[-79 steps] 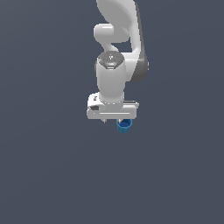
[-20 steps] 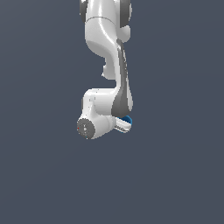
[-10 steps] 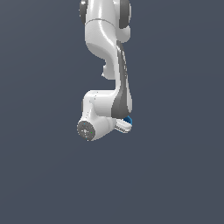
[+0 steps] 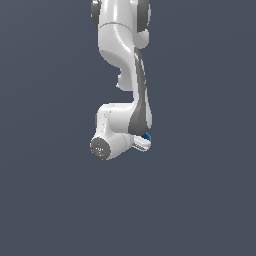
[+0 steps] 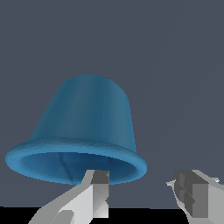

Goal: Pick up the object and move it to a goal position.

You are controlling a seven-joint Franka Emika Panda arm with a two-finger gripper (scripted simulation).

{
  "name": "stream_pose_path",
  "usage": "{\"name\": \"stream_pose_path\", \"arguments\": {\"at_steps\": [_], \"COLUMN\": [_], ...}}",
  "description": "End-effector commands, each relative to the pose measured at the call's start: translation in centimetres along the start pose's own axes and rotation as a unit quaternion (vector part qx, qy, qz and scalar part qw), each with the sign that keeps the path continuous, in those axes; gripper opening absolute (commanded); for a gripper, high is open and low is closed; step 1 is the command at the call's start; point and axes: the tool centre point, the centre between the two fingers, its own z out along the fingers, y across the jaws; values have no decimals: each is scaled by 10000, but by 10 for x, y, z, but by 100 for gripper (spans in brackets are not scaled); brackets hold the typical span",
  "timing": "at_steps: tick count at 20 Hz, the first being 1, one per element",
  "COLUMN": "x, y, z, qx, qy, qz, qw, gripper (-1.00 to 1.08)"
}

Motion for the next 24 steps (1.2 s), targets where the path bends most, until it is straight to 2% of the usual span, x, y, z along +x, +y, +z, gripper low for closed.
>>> {"name": "stream_pose_path", "arguments": {"at_steps": [1, 9, 10, 24], "x": [0, 0, 0, -1], "y": [0, -1, -1, 7], "z": [8, 21, 21, 15], "qx": [-2, 0, 0, 5], "qy": [-5, -14, -14, -5], "qz": [1, 1, 1, 7], "qw": [10000, 10000, 10000, 10000], "gripper": [28, 28, -100, -100]}}
